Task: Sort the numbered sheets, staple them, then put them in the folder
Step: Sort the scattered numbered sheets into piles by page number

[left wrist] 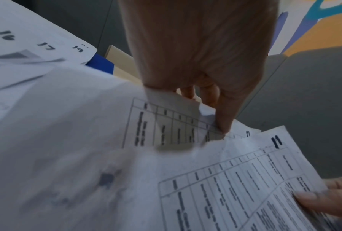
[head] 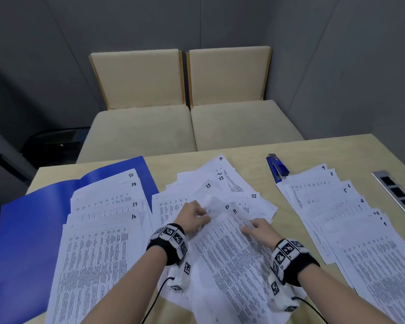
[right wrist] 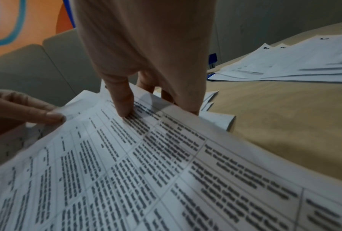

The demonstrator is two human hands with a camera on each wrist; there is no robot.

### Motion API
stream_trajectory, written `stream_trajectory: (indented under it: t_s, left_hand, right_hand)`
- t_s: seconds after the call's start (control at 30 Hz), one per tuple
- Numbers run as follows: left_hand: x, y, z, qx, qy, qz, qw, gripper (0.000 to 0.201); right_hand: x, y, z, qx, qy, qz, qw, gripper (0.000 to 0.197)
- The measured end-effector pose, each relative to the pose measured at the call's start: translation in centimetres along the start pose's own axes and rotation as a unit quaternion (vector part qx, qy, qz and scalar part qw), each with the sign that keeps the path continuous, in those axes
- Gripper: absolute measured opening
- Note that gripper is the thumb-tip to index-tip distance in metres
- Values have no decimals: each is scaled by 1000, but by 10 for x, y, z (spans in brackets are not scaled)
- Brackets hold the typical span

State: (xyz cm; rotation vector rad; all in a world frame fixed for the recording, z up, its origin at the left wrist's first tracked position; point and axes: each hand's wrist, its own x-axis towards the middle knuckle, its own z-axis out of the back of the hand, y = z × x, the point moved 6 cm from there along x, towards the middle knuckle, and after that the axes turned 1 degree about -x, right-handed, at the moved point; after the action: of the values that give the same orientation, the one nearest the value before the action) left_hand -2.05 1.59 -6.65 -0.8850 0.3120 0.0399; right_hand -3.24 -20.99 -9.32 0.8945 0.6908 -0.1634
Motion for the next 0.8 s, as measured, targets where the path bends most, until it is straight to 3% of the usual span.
stream_trajectory:
  t_s: [0.1, 0.17, 0.23, 0.33, 0.5, 0.63, 0.8]
  left_hand:
    - [2, 6, 6, -3, -38, 14, 999, 36]
    - [4, 14, 16, -3, -81, 46, 996, 45]
    - [7, 20, 23, 21, -76, 62, 995, 42]
    - [14, 23, 29, 86, -31, 55, 994, 45]
    - [52, 15, 55, 200, -119, 45, 971, 29]
    - [87, 20, 57, 204, -106, 101, 968, 42]
    - [103, 28, 60, 258, -111, 111, 953, 32]
  right_hand:
    - [-1, 5, 0, -7, -11, 2, 1000, 28]
    - [-2, 8, 5, -25, -21, 8, 999, 36]
    - [-3, 11, 14, -51, -36, 15, 998, 47]
    - [1, 6, 34, -72, -59, 0, 996, 46]
    - [5, 1, 46, -71, -68, -19, 995, 44]
    - [13, 0, 29, -18, -57, -19, 998, 45]
    - [23, -2, 19, -16, -66, -25, 997, 30]
